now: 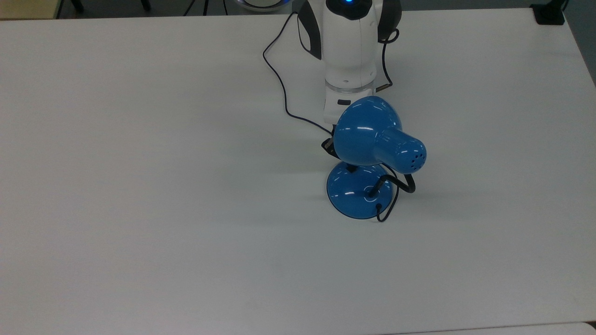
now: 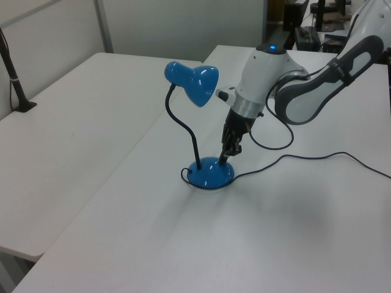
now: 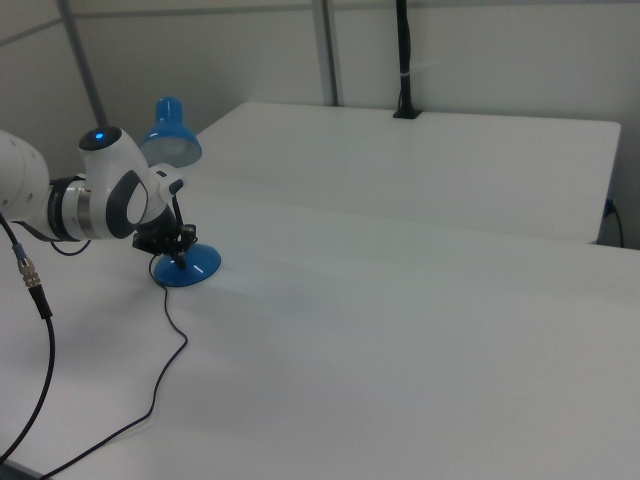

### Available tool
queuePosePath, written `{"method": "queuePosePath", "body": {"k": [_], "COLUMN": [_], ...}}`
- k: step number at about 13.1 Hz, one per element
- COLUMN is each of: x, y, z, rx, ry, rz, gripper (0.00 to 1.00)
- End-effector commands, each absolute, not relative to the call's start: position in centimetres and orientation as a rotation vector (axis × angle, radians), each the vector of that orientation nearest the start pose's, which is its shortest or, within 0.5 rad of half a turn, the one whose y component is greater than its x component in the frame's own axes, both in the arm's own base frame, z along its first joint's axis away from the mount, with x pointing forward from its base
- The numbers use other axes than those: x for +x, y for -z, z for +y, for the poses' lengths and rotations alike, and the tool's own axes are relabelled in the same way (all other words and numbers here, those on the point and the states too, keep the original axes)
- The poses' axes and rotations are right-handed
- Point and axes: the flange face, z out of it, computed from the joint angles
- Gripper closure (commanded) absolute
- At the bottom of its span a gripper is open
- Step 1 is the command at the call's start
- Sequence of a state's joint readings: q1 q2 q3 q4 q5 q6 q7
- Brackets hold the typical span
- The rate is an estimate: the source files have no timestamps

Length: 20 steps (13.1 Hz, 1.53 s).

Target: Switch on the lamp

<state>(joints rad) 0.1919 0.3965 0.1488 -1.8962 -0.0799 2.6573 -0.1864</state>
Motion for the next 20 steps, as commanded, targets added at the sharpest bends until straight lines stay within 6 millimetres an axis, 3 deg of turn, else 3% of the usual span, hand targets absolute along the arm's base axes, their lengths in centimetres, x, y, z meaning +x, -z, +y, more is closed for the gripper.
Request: {"method": "queuePosePath", "body": {"k": [1,6,8,10,11,14,16,17,18,19,20], "x": [63.1,63.1,62.6,61.1,60.5,57.4,56.3,56.1,56.1,56.3,56.4], "y": [-32.6,-32.7,-34.4,-36.7,-37.5,-43.8,-48.0,-49.4,-52.1,-53.2,-54.2], "z": [22.0,21.7,21.4,20.2,19.2,13.6,9.9,8.6,6.6,5.9,5.4], "rx": [-2.908,-2.908,-2.920,-2.996,-3.036,-3.162,-3.210,-3.220,-3.230,-3.230,-3.229], "ry": [0.622,0.629,0.632,0.475,0.377,0.051,-0.005,-0.036,-0.083,-0.074,-0.053], "rz": [-0.883,-0.877,-0.835,-0.717,-0.668,-0.489,-0.366,-0.320,-0.247,-0.220,-0.197], "gripper": [1.00,1.00,1.00,1.00,1.00,0.97,0.97,0.92,0.79,0.67,0.46]}}
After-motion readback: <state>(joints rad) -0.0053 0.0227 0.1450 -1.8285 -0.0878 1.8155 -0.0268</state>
